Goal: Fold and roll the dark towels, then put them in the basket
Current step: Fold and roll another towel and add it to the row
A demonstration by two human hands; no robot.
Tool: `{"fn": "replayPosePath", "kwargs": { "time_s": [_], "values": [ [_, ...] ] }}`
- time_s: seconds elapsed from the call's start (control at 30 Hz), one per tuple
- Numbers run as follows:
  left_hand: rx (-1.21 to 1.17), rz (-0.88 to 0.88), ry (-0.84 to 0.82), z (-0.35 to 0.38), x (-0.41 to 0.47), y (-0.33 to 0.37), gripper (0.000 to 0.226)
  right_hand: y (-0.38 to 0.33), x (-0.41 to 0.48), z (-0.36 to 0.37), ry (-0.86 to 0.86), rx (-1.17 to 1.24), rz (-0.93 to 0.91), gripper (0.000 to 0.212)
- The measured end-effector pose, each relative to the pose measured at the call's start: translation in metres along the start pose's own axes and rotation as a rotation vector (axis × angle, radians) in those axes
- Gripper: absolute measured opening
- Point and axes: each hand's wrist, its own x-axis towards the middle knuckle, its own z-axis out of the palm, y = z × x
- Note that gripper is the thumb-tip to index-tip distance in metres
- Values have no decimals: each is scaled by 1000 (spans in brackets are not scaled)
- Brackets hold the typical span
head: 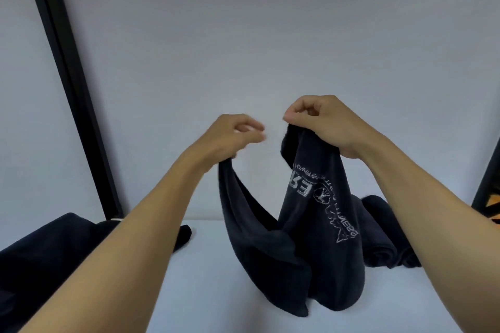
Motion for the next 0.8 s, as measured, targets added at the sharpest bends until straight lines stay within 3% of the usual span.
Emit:
{"fn": "replayPosePath", "kwargs": {
  "time_s": [0.07, 0.17, 0.23, 0.33, 0.4, 0.5, 0.6, 0.73, 0.8],
  "values": [
    [-22, 83, -89, 16, 4, 14, 31, -11, 2, 7, -45, 19, -58, 10],
    [35, 156, -43, 26, 11, 25, 8, -17, 5, 9, -69, -6, -91, 19],
    [70, 160, 62, 19, 18, 22, 11, -9, 4, 2, -120, -85, 3, 29],
    [58, 124, 219, 3, 24, 12, 10, 18, -4, -16, -251, -168, 211, 22],
    [0, 78, 284, -8, 28, 3, 9, 33, -11, -29, -269, -98, 292, 21],
    [-17, 7, 331, -21, 35, -11, 8, 48, -13, -52, -214, -71, 341, 20],
    [-20, -76, 328, -31, 45, -18, 11, 54, -2, -72, -155, -246, 351, 11],
    [-180, -156, 361, -43, 71, -12, 21, 49, 34, -91, 16, -630, 336, 43],
    [-352, -118, 402, -49, 91, -1, 21, 43, 58, -99, 178, -695, 305, 45]
  ]
}}
